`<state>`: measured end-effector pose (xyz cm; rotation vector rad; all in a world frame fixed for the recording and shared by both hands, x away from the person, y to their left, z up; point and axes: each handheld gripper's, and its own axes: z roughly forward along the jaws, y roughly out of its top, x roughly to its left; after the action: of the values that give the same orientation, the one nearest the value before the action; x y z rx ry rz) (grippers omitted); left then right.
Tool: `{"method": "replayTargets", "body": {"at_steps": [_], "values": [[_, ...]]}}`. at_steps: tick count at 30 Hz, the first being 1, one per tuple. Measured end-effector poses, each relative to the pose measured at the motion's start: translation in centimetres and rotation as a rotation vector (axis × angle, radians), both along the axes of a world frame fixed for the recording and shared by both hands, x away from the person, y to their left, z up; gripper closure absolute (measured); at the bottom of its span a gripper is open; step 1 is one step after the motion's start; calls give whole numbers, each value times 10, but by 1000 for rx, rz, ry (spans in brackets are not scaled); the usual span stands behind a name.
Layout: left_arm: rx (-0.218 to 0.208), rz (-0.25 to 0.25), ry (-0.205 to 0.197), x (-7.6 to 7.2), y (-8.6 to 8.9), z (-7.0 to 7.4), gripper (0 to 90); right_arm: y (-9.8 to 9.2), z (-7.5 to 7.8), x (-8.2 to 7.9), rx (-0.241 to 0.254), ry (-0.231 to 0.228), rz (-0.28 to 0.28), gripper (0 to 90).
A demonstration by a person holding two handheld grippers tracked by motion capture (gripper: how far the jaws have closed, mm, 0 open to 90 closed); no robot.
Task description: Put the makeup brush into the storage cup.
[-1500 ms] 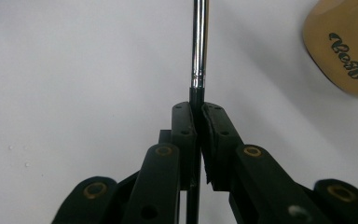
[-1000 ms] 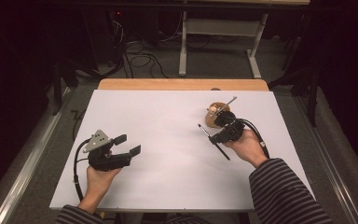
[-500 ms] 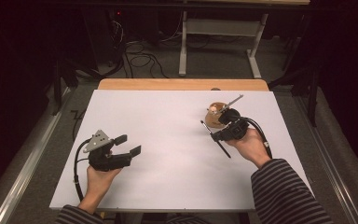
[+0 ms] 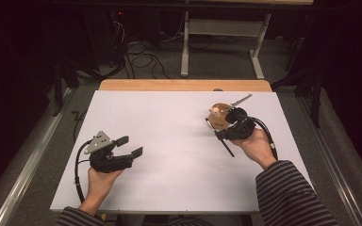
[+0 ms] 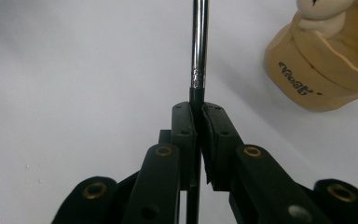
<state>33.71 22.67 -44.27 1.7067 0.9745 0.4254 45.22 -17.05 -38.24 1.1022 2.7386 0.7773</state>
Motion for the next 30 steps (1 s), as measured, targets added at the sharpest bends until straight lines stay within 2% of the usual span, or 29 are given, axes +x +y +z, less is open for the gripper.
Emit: {"method": "replayTargets", "body": {"at_steps": [13, 19, 30], "values": [[0, -5, 1, 0, 0, 0, 270, -10, 7, -1, 51, -46, -19, 860], [0, -7, 2, 0, -1, 0, 270, -14, 10, -3, 73, -85, -34, 859], [-1, -8, 3, 1, -1, 0, 270, -21, 14, -4, 103, -112, -54, 860]]}}
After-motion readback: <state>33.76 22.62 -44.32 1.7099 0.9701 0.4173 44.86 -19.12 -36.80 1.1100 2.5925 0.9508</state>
